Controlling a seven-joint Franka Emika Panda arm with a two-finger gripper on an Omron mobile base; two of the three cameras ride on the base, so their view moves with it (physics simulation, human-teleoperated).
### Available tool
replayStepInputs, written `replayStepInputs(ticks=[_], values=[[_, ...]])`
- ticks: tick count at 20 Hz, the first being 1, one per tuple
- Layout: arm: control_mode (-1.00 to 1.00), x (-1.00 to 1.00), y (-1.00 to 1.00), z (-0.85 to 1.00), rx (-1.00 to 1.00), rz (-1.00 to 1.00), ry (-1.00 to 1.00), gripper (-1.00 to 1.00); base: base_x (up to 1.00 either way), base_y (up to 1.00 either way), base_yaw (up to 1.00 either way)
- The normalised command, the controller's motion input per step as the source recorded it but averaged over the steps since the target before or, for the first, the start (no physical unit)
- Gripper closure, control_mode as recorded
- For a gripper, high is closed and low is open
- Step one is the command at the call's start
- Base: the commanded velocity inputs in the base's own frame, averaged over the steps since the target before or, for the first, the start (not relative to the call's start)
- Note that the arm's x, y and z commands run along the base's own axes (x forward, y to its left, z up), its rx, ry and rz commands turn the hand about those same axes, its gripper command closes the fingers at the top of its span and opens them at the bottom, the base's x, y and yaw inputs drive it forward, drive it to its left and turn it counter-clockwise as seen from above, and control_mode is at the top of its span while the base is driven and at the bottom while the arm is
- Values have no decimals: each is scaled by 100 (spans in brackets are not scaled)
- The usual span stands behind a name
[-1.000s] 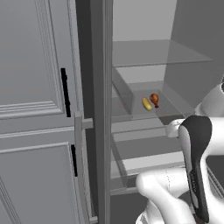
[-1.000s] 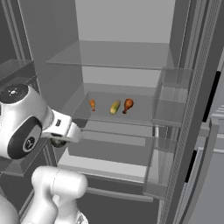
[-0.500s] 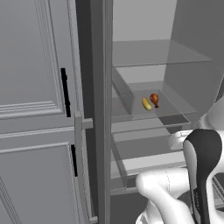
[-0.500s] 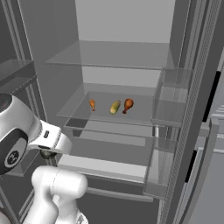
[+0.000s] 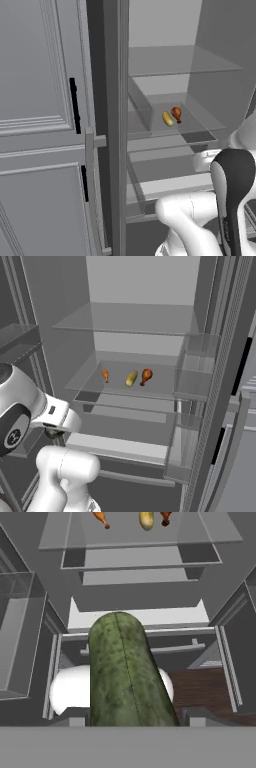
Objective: Place one cucumber and one chicken drumstick in each tupperware on the nearby counter, to pack two identical lunches.
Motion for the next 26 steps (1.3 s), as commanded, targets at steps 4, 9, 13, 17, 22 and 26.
replayStepInputs(ticks=[4,9,13,17,22,26], values=[[100,0,0,0,0,0,0,100,-64,4,16],[100,0,0,0,0,0,0,100,-88,13,29],[100,0,0,0,0,0,0,100,-83,21,37],[100,0,0,0,0,0,0,100,-62,78,58],[100,0,0,0,0,0,0,100,-19,97,69],[100,0,0,0,0,0,0,100,0,50,64]])
